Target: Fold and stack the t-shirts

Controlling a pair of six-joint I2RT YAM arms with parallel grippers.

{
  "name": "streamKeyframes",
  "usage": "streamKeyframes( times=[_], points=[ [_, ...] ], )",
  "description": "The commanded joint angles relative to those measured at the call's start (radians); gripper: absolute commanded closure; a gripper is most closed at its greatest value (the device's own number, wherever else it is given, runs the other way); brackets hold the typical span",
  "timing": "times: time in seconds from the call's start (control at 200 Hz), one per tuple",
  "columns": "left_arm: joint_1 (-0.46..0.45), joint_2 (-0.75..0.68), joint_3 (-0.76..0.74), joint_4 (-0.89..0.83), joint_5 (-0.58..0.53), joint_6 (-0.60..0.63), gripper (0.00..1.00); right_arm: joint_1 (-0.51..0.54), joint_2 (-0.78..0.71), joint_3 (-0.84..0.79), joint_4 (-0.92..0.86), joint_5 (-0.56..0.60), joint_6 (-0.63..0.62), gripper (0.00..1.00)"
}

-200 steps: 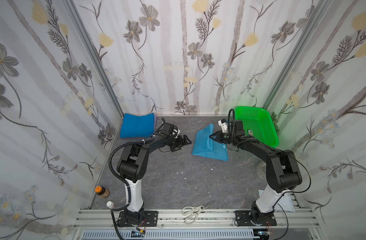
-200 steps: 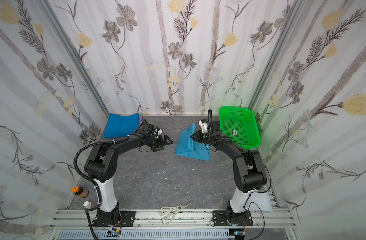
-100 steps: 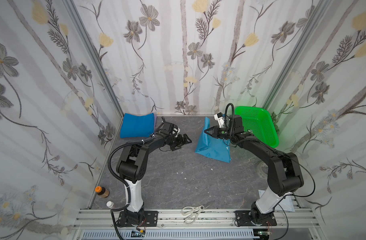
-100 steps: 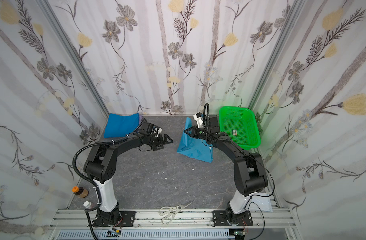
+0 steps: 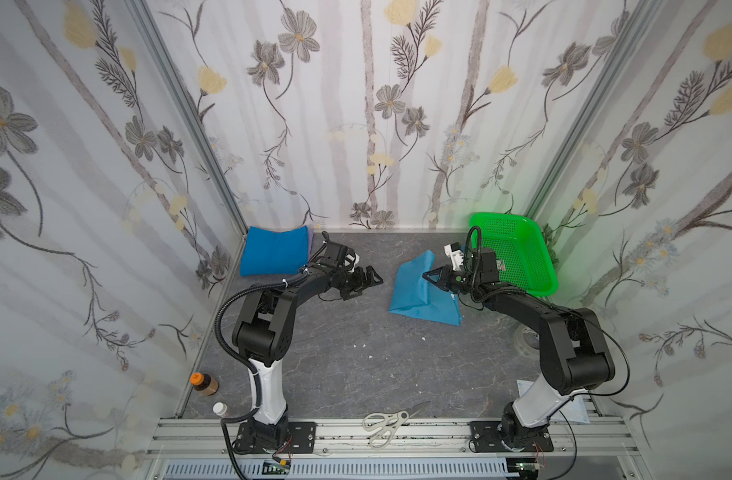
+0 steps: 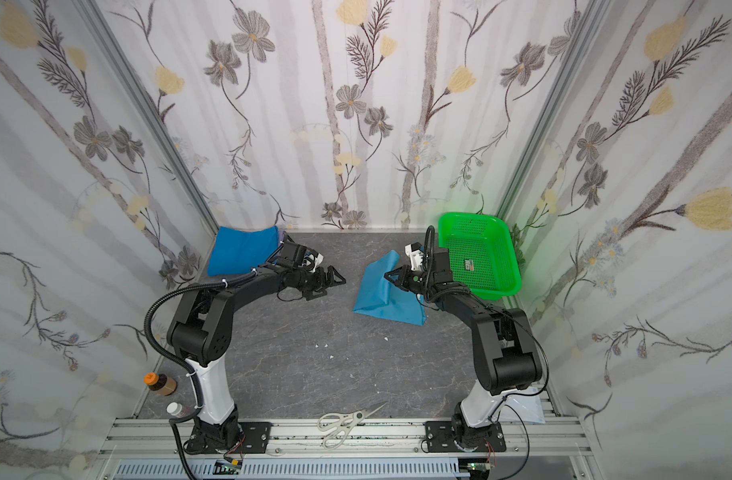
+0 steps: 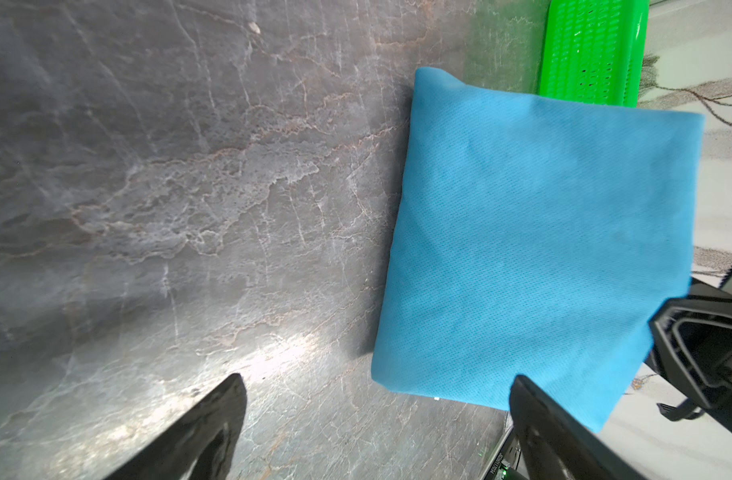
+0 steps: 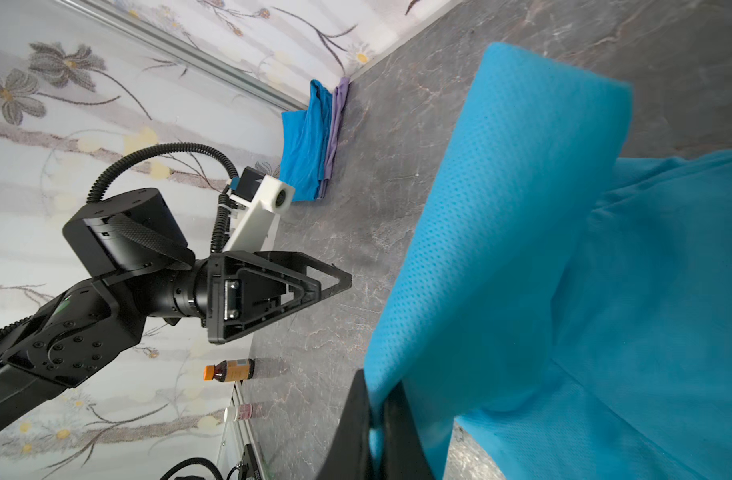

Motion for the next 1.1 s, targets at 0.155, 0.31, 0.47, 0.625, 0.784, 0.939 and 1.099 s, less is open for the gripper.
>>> streamKeyframes(
  times=[0.155, 0.31, 0.47, 0.625, 0.784, 0.939, 1.099],
  points=[
    [-0.036, 0.05, 0.079, -0.056, 0.017, 0.028, 0.0, -0.098, -0.021, -0.13, 0.101, 0.005, -0.005, 1.0],
    [-0.061, 0.085, 0.119, -0.07, 0.017, 0.026, 0.0, -0.12, 0.013, -0.165, 0.053, 0.097, -0.057, 1.0],
    [-0.089, 0.122, 0.184, -0.096, 0.024, 0.031, 0.0, -0.121, 0.009, -0.174, -0.001, 0.21, -0.092, 1.0],
    [-0.12, 0.17, 0.231, -0.104, 0.021, 0.025, 0.0, -0.121, 0.066, -0.166, -0.051, 0.287, -0.1, 1.0],
    [-0.137, 0.218, 0.274, -0.105, 0.006, 0.013, 0.0, -0.092, 0.077, -0.135, -0.104, 0.355, -0.098, 1.0],
    [-0.144, 0.261, 0.316, -0.094, 0.018, 0.001, 0.0, -0.058, 0.138, -0.066, -0.205, 0.391, -0.138, 1.0],
    [-0.14, 0.215, 0.255, -0.071, -0.013, -0.007, 0.0, 0.026, 0.199, 0.008, -0.233, 0.361, -0.16, 1.0]
  ],
)
